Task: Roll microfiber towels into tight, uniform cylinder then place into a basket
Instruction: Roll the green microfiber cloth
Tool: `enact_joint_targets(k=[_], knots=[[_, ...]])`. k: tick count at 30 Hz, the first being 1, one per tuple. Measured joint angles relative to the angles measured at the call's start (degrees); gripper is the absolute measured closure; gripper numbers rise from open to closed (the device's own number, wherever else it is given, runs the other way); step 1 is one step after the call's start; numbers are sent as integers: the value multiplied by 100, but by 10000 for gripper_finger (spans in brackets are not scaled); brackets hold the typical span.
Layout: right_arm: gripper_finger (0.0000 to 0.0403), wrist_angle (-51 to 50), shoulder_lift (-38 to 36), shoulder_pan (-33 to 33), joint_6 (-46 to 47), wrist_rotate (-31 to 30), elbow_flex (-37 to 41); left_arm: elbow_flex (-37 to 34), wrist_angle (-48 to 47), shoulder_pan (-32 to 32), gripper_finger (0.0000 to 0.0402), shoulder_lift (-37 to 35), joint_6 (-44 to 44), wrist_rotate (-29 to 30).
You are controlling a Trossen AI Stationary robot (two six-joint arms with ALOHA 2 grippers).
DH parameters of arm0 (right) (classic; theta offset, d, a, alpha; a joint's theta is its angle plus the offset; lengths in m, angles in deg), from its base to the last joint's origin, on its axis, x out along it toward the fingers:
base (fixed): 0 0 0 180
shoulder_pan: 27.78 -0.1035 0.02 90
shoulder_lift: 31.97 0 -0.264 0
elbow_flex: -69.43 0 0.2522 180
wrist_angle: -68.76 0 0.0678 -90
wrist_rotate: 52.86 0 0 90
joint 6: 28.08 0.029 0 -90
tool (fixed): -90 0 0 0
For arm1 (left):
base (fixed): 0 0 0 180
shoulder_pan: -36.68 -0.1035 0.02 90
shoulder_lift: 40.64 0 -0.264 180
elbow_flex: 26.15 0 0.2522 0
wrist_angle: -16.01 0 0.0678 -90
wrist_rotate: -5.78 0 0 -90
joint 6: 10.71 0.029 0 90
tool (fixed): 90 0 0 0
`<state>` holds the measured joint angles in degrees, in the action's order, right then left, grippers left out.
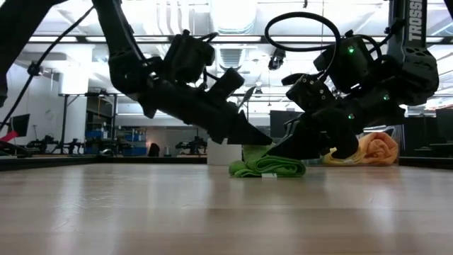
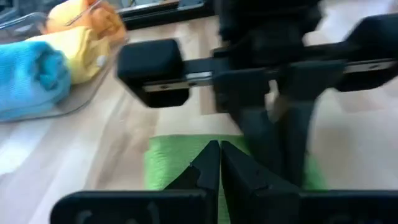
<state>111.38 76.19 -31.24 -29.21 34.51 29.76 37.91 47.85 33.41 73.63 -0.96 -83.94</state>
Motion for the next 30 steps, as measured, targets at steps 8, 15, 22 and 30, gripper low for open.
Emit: enact_joint_targets(k=[8,15,22,30], knots=[[394,0,0,5,-4,-22,-1,13,27,-315,402,352,-19,145],[394,-4,0,9,-2,-51,-2,64,190,-443,402,633,-46,71],[394,-9,0,9,0,-58,-2,69,181,-446,402,624,-44,121],[394,-17,-35,2,66,-40,-2,54,189,-446,402,626,-41,157]])
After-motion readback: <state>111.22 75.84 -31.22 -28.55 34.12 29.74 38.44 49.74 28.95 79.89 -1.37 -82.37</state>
